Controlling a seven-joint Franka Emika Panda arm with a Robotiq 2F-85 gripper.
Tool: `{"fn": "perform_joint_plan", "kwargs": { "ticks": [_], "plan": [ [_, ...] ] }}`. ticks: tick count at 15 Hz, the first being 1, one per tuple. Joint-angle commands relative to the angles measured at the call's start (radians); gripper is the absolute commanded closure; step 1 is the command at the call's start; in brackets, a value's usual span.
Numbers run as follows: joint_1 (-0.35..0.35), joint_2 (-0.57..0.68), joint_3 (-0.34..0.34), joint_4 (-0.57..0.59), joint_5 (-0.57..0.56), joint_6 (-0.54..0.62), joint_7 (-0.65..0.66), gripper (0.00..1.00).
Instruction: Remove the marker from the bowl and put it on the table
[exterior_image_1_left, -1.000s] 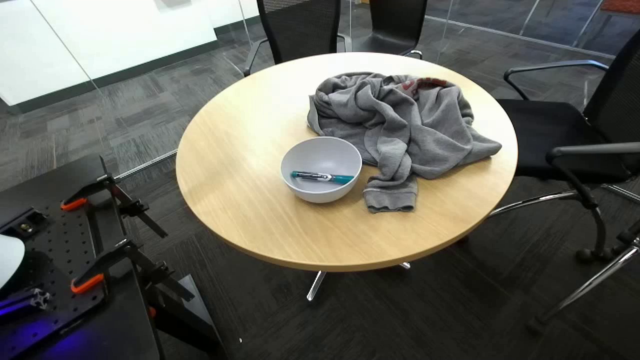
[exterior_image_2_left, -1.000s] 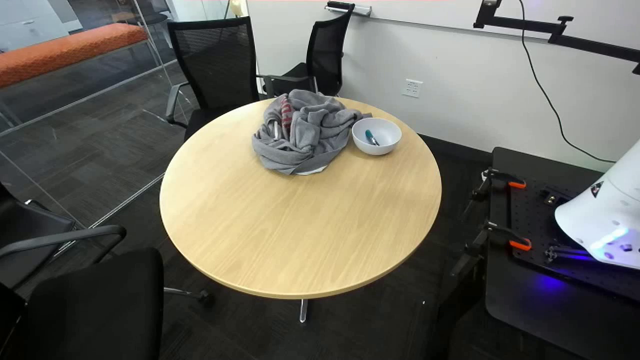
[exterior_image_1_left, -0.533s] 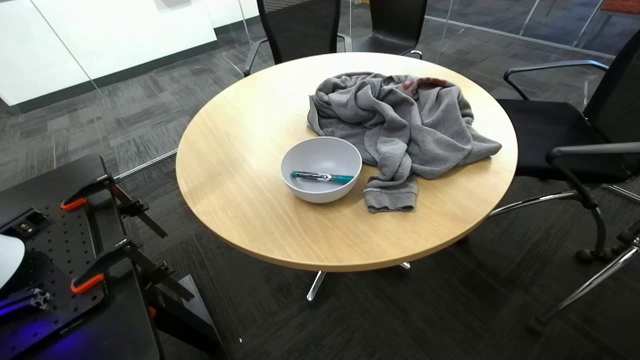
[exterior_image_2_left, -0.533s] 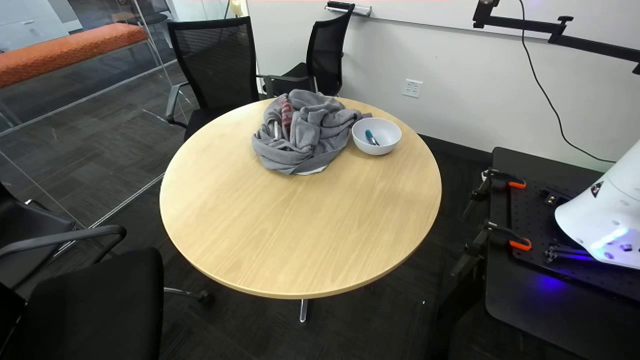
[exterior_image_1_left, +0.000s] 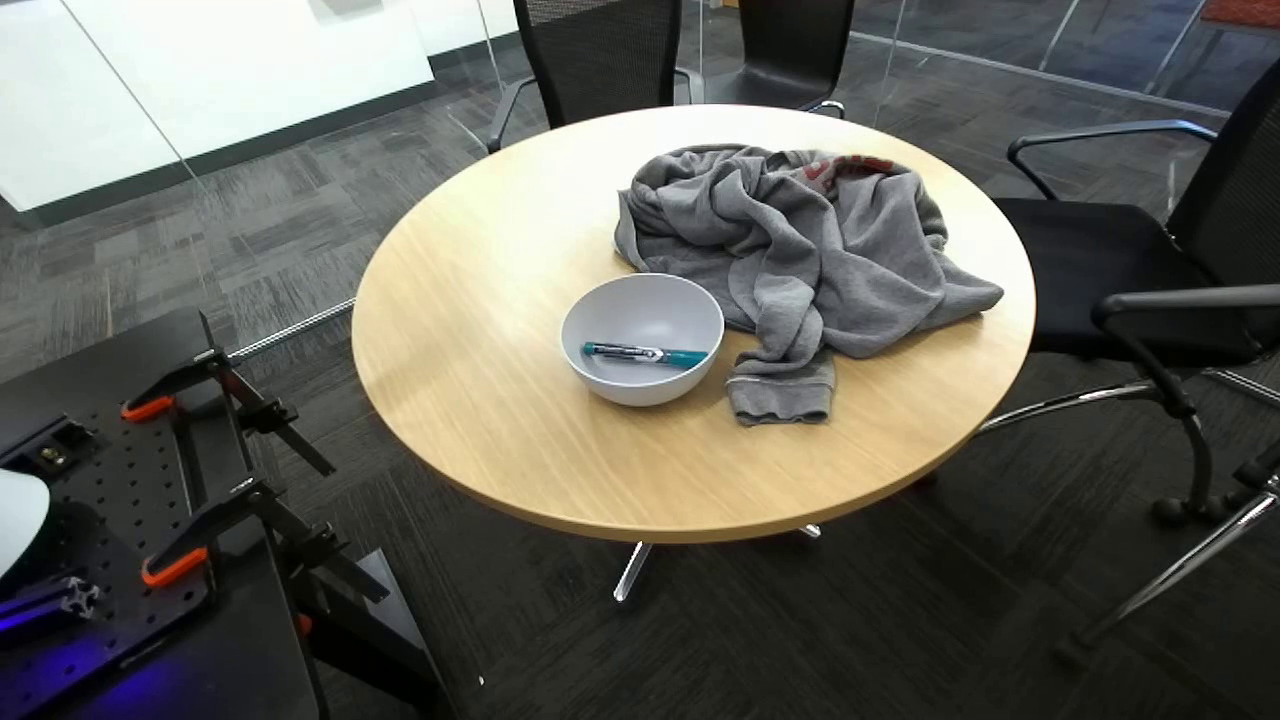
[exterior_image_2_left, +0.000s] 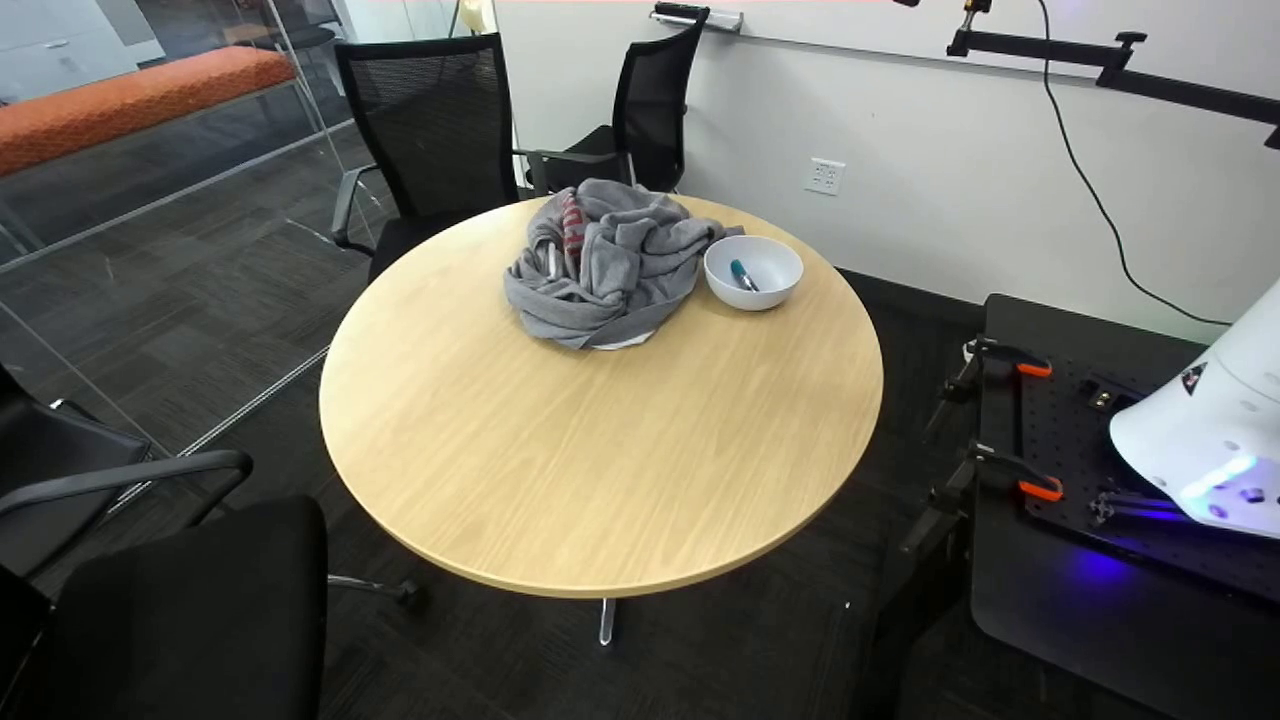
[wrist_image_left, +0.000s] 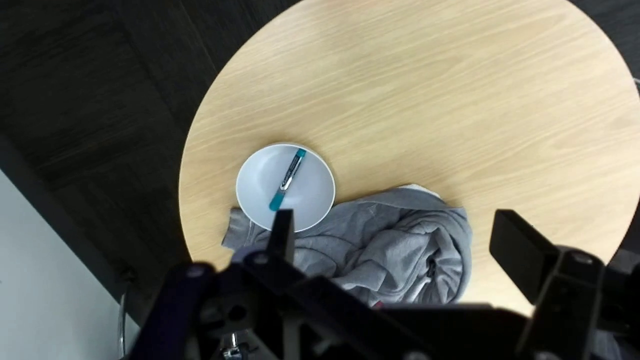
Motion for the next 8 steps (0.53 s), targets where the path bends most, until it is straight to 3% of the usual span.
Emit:
{"fn": "perform_joint_plan", "kwargs": {
  "ticks": [1,8],
  "plan": [
    [-0.041,0.055,-0.028,0.009,0.007,0.096,0.062,0.00],
    [-0.107,0.216,-0.061,-0.008,-0.033,0.376,0.159,0.00]
  ]
}}
